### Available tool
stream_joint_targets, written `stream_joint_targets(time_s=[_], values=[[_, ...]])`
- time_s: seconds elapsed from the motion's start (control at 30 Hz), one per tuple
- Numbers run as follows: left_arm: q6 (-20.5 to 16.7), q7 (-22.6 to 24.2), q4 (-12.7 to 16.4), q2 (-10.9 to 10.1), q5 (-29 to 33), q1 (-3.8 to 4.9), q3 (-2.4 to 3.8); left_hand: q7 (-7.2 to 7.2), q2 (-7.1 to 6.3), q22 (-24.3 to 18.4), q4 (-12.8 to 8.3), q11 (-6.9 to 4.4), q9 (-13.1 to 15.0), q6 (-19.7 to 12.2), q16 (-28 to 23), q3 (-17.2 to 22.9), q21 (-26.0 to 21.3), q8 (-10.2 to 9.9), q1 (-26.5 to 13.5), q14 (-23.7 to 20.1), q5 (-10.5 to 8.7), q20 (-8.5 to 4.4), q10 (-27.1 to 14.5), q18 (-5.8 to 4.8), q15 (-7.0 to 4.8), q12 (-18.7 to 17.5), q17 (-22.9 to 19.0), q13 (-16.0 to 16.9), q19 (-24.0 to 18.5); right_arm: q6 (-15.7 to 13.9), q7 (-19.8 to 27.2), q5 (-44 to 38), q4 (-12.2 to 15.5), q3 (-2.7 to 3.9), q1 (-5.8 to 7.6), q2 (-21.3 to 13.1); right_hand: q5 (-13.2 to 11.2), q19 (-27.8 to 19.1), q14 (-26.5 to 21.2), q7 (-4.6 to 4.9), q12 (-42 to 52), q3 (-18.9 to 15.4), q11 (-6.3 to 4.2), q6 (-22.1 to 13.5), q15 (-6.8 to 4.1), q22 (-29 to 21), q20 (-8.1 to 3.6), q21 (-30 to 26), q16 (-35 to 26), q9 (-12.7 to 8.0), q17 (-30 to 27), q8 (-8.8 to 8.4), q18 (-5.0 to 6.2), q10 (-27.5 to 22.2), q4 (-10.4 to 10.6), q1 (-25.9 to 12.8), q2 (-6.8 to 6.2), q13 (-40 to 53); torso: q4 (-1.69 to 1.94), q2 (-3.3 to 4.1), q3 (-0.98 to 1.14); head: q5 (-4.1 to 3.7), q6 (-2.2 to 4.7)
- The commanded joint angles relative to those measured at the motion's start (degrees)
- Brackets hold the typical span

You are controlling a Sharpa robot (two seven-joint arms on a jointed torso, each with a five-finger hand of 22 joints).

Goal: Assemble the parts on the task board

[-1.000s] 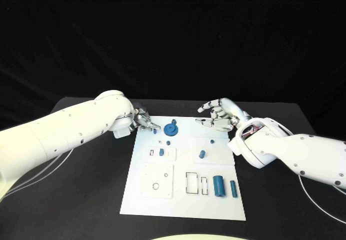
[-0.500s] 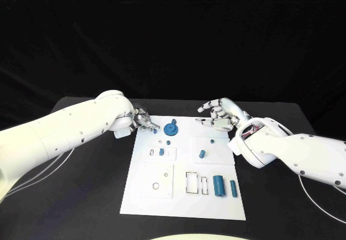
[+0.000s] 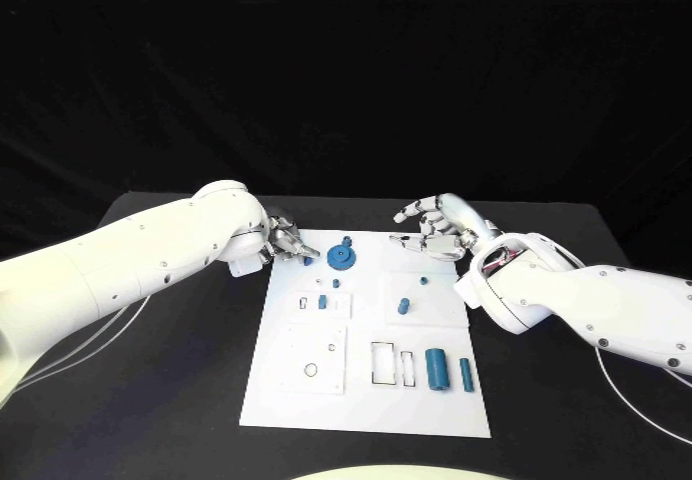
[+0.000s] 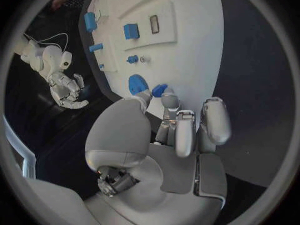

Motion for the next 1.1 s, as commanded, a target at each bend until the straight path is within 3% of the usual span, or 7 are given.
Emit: stream_joint_targets(time_s=[0.03, 0.17, 0.27, 0.37, 0.43, 0.87, 1.1], values=[[0.9, 0.7, -0.1, 0.2, 0.8, -0.04, -0.06, -0.20, 0.01, 0.0, -0.1, -0.25, 0.0, 0.6, 0.2, 0.8, 0.2, 0.4, 1.1, 5.6, -0.19, 0.18, 0.0, -0.18, -0.05, 0.4, 14.1, 0.1, 0.1, 0.3, 0.7, 0.0, 0.1, 0.01, -0.03, 0.0, 0.1, -0.1, 4.2, -0.04, 0.1, 0.3, -0.06, -0.2, -0.22, 0.1, -0.09, -0.3, -0.2, -0.1, 8.0, 0.20, 0.61, -0.2, 0.0, -0.7, 0.06, 0.0, -0.03, 0.01, 0.01, 0.06, -0.12], [0.8, 0.7, -0.2, 0.1, 1.6, -0.04, -0.12, -0.73, 0.21, 0.2, -0.4, -0.76, 0.6, 0.7, 0.2, 5.4, 0.2, 1.4, 5.7, 5.7, -0.17, -0.25, -0.1, -0.18, -0.54, 0.3, 14.1, 0.0, 0.1, 0.3, 0.7, 0.0, 0.1, 0.01, -0.03, 0.0, 0.1, -0.1, 4.2, -0.04, 0.1, 0.3, -0.06, -0.2, -0.22, 0.1, -0.09, -0.3, -0.2, -0.1, 8.0, 0.20, 0.61, -0.2, 0.0, -0.7, 0.06, 0.0, 0.02, 0.01, 0.04, -0.04, -0.25], [0.6, 0.9, -0.2, -0.1, 2.0, -0.04, -0.14, -1.00, 0.10, 0.4, -1.9, -1.07, 1.4, 0.1, 0.3, 11.4, 0.3, 2.3, 9.8, 5.7, -0.05, -0.53, -0.1, -0.20, -0.84, 0.1, 14.3, -0.2, 0.1, 0.3, 0.7, 0.0, 0.1, 0.01, -0.03, 0.0, 0.1, -0.1, 4.2, -0.04, 0.1, 0.3, -0.06, -0.2, -0.22, 0.1, -0.09, -0.3, -0.2, -0.1, 8.0, 0.20, 0.61, -0.2, 0.0, -0.7, 0.06, 0.0, 0.03, 0.01, 0.01, -0.11, -0.41], [0.5, 1.0, -0.1, -0.3, 2.2, -0.04, -0.14, -0.38, -2.40, 0.6, -4.1, -0.92, 3.3, -1.0, 0.3, 22.5, 0.3, 4.2, 10.2, 5.7, -0.04, -0.36, 0.3, -0.28, -0.63, -0.2, 14.3, -0.5, 0.1, 0.3, 0.7, 0.0, 0.0, 0.01, -0.03, 0.0, 0.1, -0.1, 4.2, -0.04, 0.1, 0.3, -0.06, -0.2, -0.22, 0.1, -0.09, -0.3, -0.2, -0.1, 8.0, 0.20, 0.61, -0.2, 0.0, -0.7, 0.06, 0.0, 0.04, -0.02, 0.01, -0.07, -0.42], [0.4, 1.0, 0.0, -0.4, 2.3, -0.04, -0.15, -0.52, -3.27, 0.6, -4.7, -0.72, 3.9, -1.3, 0.3, 24.9, 0.3, 4.7, 9.1, 5.7, -0.14, -0.29, 0.5, -0.25, -0.56, -0.2, 14.3, -0.6, 0.1, 0.4, 0.7, 0.0, 0.0, 0.01, -0.03, 0.0, 0.1, -0.1, 4.2, -0.04, 0.1, 0.3, -0.06, -0.2, -0.22, 0.1, -0.09, -0.3, -0.2, -0.1, 8.0, 0.20, 0.61, -0.2, 0.0, -0.7, 0.06, 0.0, 0.03, -0.04, 0.03, -0.02, -0.44], [-0.7, 1.1, 1.7, -2.2, 4.6, -0.04, -0.13, -0.51, -4.56, 0.8, -7.8, -0.74, 5.4, -1.5, 0.4, 30.8, 0.4, 6.2, 6.2, 5.8, 0.08, -0.26, 0.9, -0.24, -0.53, 0.3, 14.4, -0.1, 0.1, 0.4, 0.6, 0.0, -0.1, 0.00, -0.03, -0.1, 0.1, -0.1, 4.2, -0.04, 0.1, 0.3, -0.06, -0.2, -0.22, 0.1, -0.09, -0.3, -0.2, -0.1, 8.0, 0.20, 0.61, -0.2, 0.0, -0.7, 0.06, 0.0, 0.03, -0.09, 0.15, 0.12, -0.34], [-1.5, 0.5, 6.1, -5.7, 6.8, -0.01, -0.12, -1.15, -6.38, 2.1, -10.3, -1.35, 6.8, -0.7, 0.8, 35.0, 1.1, 8.3, 2.2, 6.1, 2.10, -0.70, 2.4, -0.48, -1.03, 1.2, 15.1, 0.9, 0.9, 0.5, 0.6, 0.0, -0.1, 0.00, -0.03, -0.4, 0.2, -0.1, 4.2, -0.07, 0.1, 0.4, -0.08, -0.1, -0.24, 0.0, -0.09, -0.4, -0.2, -0.1, 8.0, 0.34, 0.63, -0.1, 0.0, -0.7, 0.07, 0.0, 0.22, -0.26, 0.18, 0.12, -0.40]])
